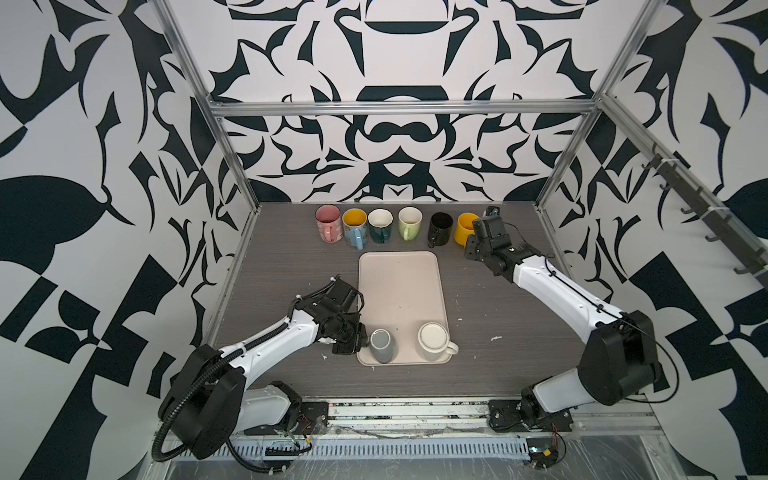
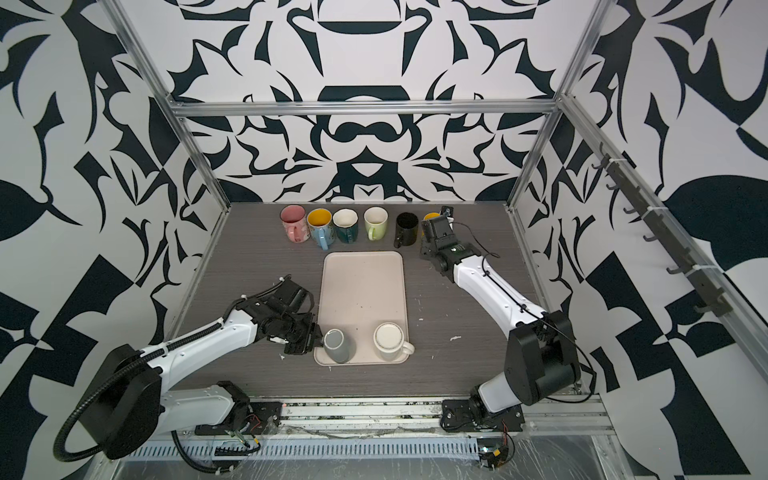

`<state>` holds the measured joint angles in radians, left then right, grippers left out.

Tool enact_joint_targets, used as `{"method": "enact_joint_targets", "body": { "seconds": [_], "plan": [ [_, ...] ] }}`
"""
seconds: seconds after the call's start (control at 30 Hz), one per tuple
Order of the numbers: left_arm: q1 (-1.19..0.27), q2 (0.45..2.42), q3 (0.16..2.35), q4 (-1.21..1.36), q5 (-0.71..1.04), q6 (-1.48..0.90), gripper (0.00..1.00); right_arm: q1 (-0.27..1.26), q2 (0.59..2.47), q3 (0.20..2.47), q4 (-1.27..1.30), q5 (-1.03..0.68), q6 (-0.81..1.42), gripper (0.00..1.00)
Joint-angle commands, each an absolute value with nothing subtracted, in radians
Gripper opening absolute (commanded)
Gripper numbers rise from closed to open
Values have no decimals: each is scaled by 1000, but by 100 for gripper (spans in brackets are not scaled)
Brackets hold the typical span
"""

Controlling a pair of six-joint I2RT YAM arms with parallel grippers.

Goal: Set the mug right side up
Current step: 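Close the left gripper on the grey mug's handle and lift it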

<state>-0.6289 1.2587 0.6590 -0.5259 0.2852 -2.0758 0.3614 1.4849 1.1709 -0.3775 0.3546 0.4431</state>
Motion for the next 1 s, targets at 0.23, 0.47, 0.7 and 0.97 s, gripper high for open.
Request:
{"method": "enact_joint_targets", "body": {
  "seconds": [0.23,0.47,0.7,0.97],
  "plan": [
    [-626,1169,545,-186,193,-2082,0,366,1450,1167,-374,356,453,50],
    [-601,1023,525,-220,83,-1999,0,366,1422,1163,-391,346,455,49],
    [-595,930,530,-253,1,-1890,0,365,1399,1158,-376,293,480,47],
    [-584,919,570,-244,-43,-1754,0,370,1387,1161,-374,255,483,44]
  ]
}}
